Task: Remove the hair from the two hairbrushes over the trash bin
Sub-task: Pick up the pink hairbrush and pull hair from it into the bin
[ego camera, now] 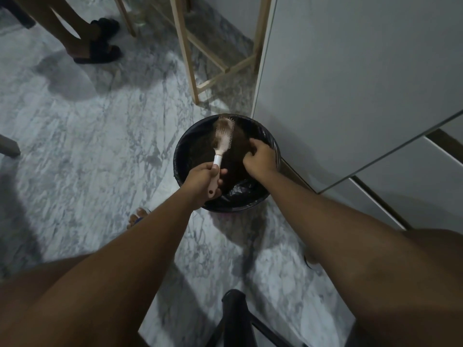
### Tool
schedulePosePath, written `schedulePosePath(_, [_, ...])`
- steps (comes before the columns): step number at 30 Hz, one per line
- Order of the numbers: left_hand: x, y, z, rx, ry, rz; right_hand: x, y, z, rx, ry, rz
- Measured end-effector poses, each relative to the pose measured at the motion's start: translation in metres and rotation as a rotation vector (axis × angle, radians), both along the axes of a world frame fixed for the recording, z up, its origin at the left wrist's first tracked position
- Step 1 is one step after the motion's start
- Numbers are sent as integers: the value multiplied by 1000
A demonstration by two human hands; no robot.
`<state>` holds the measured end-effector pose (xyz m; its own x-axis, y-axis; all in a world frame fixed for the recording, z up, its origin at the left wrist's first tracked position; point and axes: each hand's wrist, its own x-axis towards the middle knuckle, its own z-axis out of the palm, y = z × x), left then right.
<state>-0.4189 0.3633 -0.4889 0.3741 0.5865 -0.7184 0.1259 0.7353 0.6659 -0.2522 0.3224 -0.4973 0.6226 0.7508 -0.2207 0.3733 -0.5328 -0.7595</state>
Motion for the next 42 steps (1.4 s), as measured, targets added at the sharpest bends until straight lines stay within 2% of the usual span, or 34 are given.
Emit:
schedulePosePath(4, [-3,-5,-2,0,-7,-51,-6,15,11,209,198,-35])
schedulePosePath(7, [-5,-7,-3,3,-26,-71,-4,23,8,211,101,39])
schedulePosePath(10, [-6,-6,-2,33,-18,-93,0,24,3,229,-14,4])
schedulePosePath(14, [-7,-4,-5,80,53,-80,2,22,5,263,-66,-39])
schedulePosePath(20, [-9,-1,-15,55,140,104,13,24,20,483,-109,-227])
schedulePosePath(25, [-11,0,-18,74,145,108,23,18,21,532,-176,-362])
schedulePosePath(27, [-10,0,-14,79,137,90,25,13,9,414,-185,-293])
schedulePosePath(30, [-9,-1,-11,92,134,44,23,5,-11,57,-118,-130])
schedulePosePath(31, [-9,-2,-11,95,130,31,21,3,-14,-1,-116,-80])
schedulePosePath(33, [-8,-4,-9,98,123,10,15,2,-12,29,-114,1])
schedulePosePath(37, [-6,-6,-11,87,86,-34,-1,9,2,209,36,116])
schedulePosePath(39, [-6,-6,-13,83,52,-63,-5,13,3,220,13,162])
schedulePosePath(42, [-3,-7,-13,76,-5,-71,-6,17,3,259,-59,118])
